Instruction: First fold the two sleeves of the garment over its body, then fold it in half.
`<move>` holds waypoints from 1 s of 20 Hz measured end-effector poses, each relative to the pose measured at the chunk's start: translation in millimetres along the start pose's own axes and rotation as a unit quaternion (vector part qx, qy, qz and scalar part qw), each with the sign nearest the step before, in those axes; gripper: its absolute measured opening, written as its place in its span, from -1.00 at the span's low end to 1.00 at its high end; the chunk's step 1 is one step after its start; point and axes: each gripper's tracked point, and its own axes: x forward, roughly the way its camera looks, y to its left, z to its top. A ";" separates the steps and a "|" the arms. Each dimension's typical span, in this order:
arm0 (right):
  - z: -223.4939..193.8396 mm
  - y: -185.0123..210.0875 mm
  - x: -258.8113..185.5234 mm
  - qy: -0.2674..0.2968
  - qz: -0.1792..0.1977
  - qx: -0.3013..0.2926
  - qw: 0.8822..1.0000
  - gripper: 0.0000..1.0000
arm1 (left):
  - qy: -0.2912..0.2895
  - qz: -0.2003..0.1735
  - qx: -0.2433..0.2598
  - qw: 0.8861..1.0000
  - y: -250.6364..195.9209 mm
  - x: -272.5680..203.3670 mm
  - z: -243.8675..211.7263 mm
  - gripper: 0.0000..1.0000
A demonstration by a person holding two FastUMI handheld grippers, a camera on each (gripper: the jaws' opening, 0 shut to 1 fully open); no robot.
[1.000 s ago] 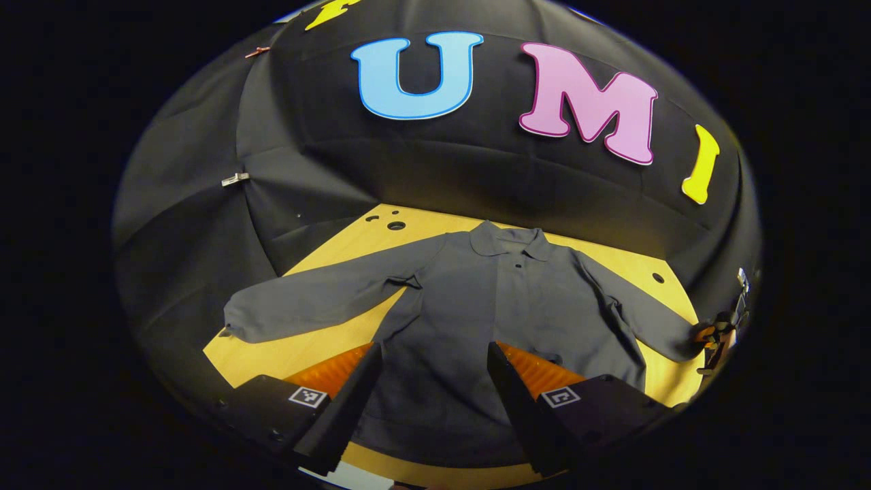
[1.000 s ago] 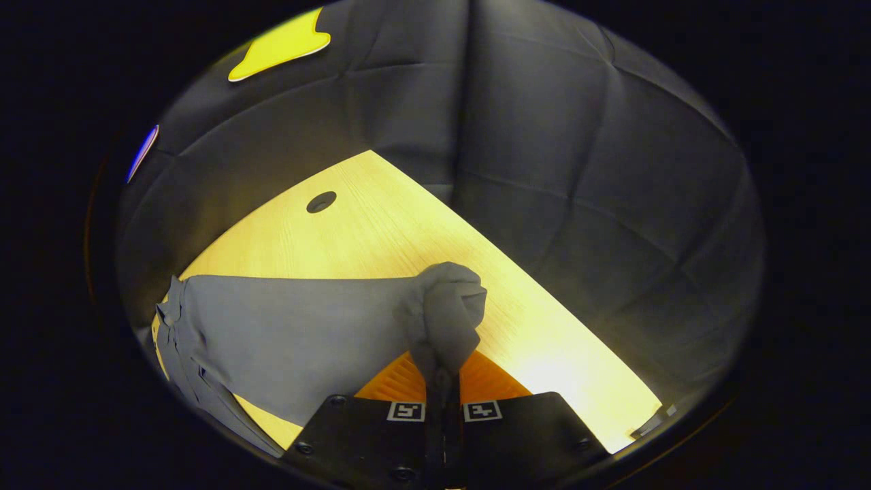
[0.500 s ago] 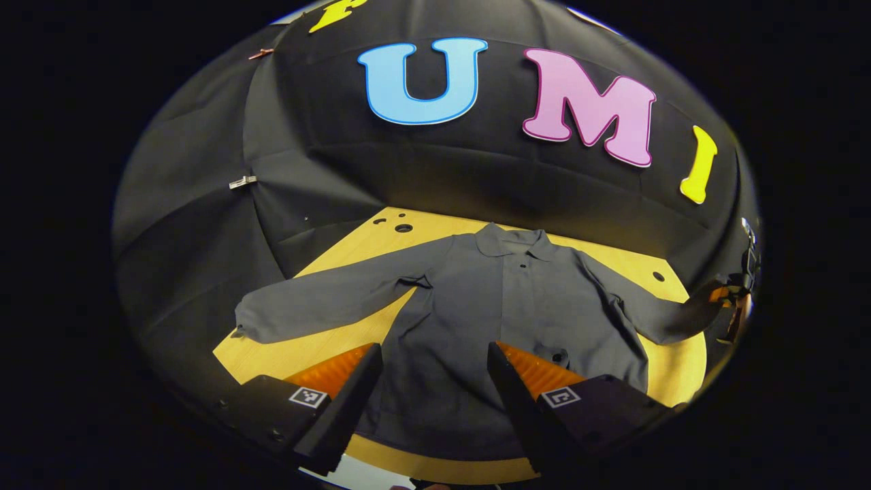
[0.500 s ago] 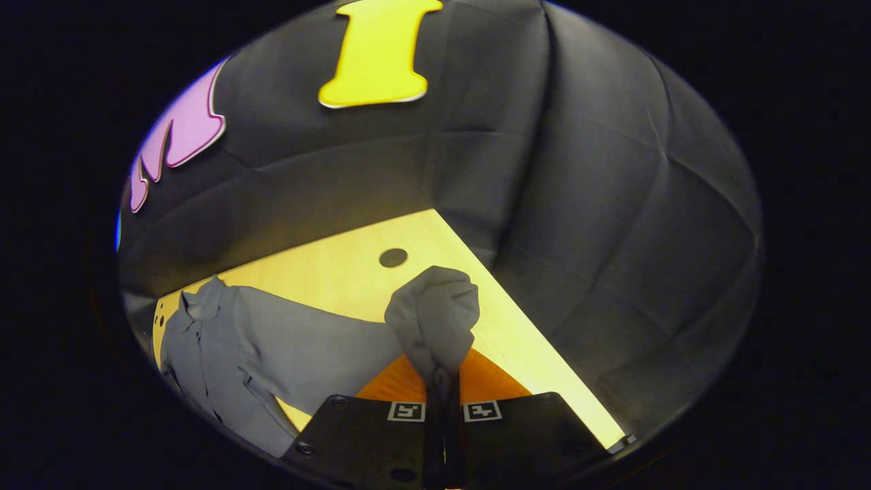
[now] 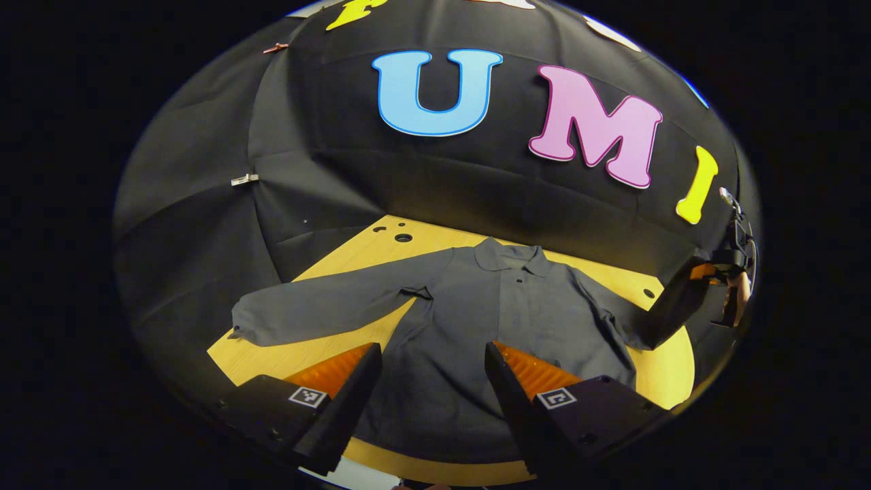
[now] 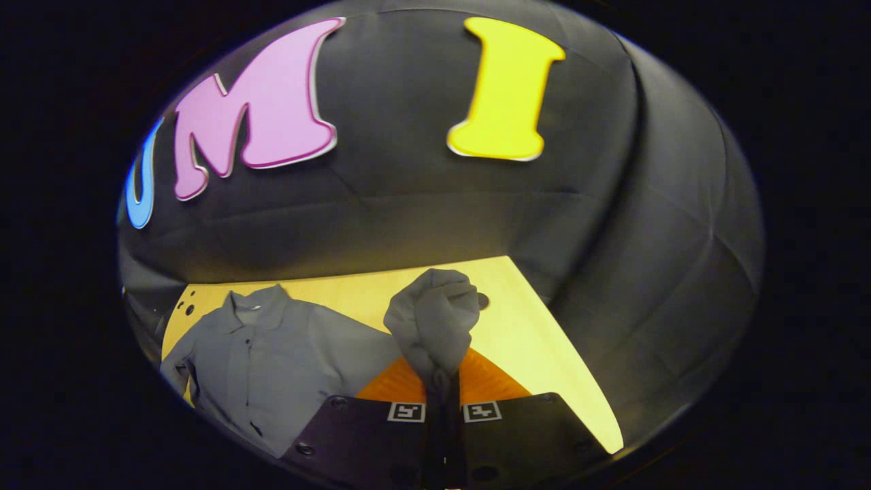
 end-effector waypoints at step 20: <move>-39.8 419.3 10.8 0.039 0.238 -0.167 0.956 -0.88 | -0.025 0.013 -0.004 1.000 47.0 -0.7 21.0 0.92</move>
